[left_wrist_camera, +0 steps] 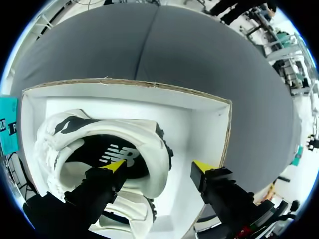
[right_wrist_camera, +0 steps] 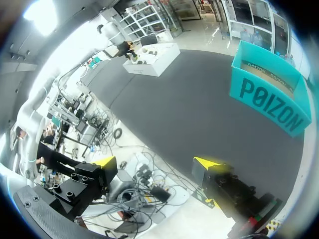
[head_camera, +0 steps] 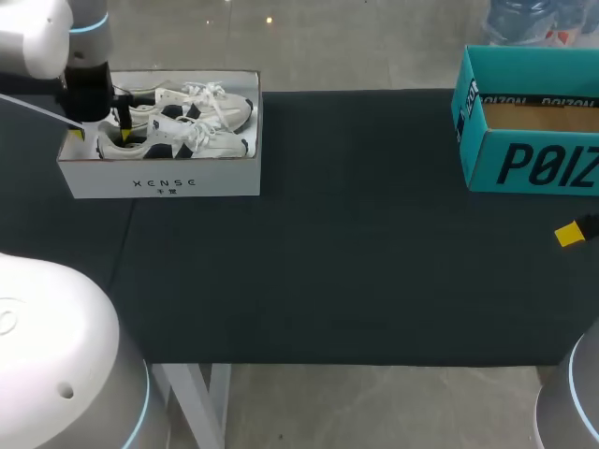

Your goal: Take the shoe out of the shoebox, open the shoe tongue, remove and reinsert the insole, then place the shoe into the shoebox

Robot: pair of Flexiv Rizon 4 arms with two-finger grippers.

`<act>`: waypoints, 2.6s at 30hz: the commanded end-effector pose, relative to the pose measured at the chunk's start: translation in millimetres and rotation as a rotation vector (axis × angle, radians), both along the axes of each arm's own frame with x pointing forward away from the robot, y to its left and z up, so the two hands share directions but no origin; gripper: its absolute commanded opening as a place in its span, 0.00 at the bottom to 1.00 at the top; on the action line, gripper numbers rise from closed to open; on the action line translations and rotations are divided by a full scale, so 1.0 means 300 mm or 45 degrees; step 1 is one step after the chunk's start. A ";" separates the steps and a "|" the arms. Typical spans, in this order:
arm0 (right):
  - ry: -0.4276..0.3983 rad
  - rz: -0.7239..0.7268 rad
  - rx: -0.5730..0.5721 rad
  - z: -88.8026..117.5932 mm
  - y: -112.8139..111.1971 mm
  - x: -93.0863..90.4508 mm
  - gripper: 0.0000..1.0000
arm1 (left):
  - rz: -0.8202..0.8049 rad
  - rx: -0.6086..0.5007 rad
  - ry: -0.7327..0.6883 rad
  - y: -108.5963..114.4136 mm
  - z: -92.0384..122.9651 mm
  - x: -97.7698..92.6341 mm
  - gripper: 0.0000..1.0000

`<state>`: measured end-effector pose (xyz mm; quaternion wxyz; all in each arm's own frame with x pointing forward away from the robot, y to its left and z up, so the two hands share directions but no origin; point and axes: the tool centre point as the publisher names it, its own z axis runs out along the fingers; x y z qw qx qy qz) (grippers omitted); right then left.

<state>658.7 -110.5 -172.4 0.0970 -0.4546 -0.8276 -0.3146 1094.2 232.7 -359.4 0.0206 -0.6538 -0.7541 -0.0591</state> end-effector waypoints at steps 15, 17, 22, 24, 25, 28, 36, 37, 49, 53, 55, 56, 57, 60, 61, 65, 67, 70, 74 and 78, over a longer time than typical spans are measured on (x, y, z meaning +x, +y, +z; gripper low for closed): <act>0.000 0.000 -0.001 -0.002 -0.001 -0.002 1.00 | -0.030 -0.019 0.007 -0.007 0.002 -0.032 0.00; 0.000 0.000 -0.001 -0.002 -0.001 -0.002 1.00 | -0.035 -0.021 0.000 -0.004 0.015 -0.037 0.00; 0.000 0.000 -0.001 -0.002 -0.001 -0.002 1.00 | -0.030 -0.028 -0.038 0.007 0.057 -0.040 0.00; 0.000 0.000 -0.001 -0.002 -0.001 -0.002 1.00 | -0.027 -0.033 -0.062 0.011 0.082 -0.043 0.00; 0.000 0.000 -0.001 -0.002 -0.001 -0.002 1.00 | -0.026 -0.034 -0.071 0.013 0.095 -0.044 0.00; 0.000 0.000 -0.001 -0.002 -0.001 -0.002 1.00 | -0.015 -0.052 -0.113 0.015 0.148 -0.050 0.00; 0.000 0.000 -0.001 -0.002 -0.001 -0.002 1.00 | 0.092 -0.106 -0.248 -0.037 0.359 -0.075 0.00; 0.000 0.000 -0.001 -0.002 -0.001 -0.002 1.00 | 0.099 -0.113 -0.251 -0.048 0.388 -0.082 0.00; 0.000 0.000 -0.001 -0.002 -0.001 -0.002 1.00 | -0.008 -0.169 -0.312 -0.249 0.592 -0.226 0.00; 0.000 0.000 -0.001 -0.002 -0.001 -0.002 1.00 | -0.072 -0.175 -0.309 -0.350 0.607 -0.290 0.00; 0.000 0.000 -0.001 -0.002 -0.001 -0.002 1.00 | -0.100 -0.177 -0.304 -0.406 0.604 -0.323 0.00; 0.000 0.000 -0.001 -0.002 -0.001 -0.002 1.00 | -0.111 -0.178 -0.298 -0.436 0.600 -0.341 0.00; 0.000 0.000 -0.001 -0.002 -0.001 -0.002 1.00 | -0.110 -0.175 -0.299 -0.467 0.591 -0.356 0.00; 0.000 0.000 -0.001 -0.002 -0.001 -0.002 1.00 | -0.113 -0.161 -0.282 -0.558 0.562 -0.409 0.00; 0.000 0.000 -0.001 -0.002 -0.001 -0.002 1.00 | -0.118 -0.157 -0.267 -0.587 0.553 -0.428 0.00; 0.000 0.000 -0.001 -0.002 -0.001 -0.002 1.00 | -0.125 -0.159 -0.249 -0.708 0.519 -0.511 0.00; 0.000 0.000 -0.001 -0.002 -0.001 -0.002 1.00 | -0.129 -0.161 -0.245 -0.764 0.502 -0.548 0.00; 0.000 0.000 -0.001 -0.002 -0.001 -0.002 1.00 | -0.148 -0.164 -0.234 -0.849 0.476 -0.602 0.00; 0.000 0.000 -0.001 -0.002 -0.001 -0.002 1.00 | -0.193 -0.144 -0.253 -0.947 0.436 -0.664 0.00; 0.000 0.000 -0.001 -0.002 -0.001 -0.002 1.00 | -0.212 -0.122 -0.234 -1.039 0.389 -0.715 0.00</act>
